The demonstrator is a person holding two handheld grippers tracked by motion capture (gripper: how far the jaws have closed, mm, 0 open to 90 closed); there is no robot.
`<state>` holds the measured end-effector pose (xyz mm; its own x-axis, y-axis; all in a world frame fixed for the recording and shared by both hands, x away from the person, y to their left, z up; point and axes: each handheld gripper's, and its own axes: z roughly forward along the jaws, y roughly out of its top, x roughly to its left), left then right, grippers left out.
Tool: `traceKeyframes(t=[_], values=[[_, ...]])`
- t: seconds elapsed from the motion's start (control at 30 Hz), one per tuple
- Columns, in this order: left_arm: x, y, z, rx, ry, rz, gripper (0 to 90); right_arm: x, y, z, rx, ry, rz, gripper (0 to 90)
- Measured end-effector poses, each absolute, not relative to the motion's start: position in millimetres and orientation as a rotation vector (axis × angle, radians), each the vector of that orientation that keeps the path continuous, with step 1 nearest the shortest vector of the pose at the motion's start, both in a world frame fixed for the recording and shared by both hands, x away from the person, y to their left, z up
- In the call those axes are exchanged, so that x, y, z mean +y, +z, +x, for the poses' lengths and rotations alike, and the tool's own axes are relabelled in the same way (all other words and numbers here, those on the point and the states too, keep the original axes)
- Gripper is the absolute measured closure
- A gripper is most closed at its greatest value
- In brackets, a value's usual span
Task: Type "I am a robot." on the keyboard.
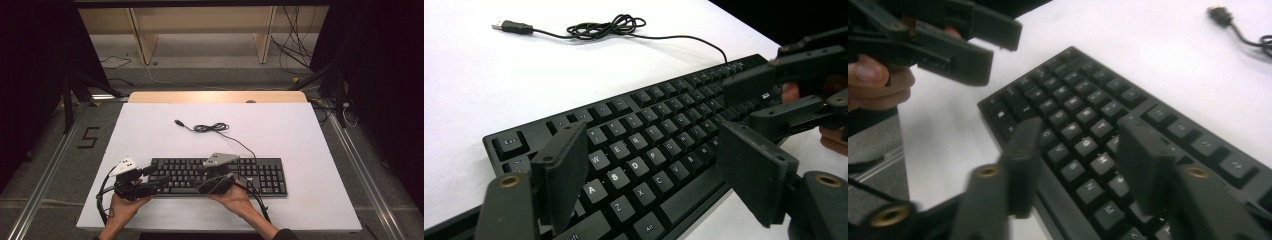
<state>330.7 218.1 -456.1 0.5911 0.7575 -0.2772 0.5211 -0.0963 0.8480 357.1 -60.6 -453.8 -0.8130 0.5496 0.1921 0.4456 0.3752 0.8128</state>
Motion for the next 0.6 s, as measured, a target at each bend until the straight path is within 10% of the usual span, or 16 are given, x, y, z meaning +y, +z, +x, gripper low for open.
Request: traceKeyframes(t=[0.6], values=[[218.9, -456.1, 331.0, 1.054, 0.285, 1.762, 28.6, -42.5, -469.7, 362.9, 2.587, 1.301, 0.916, 89.2]])
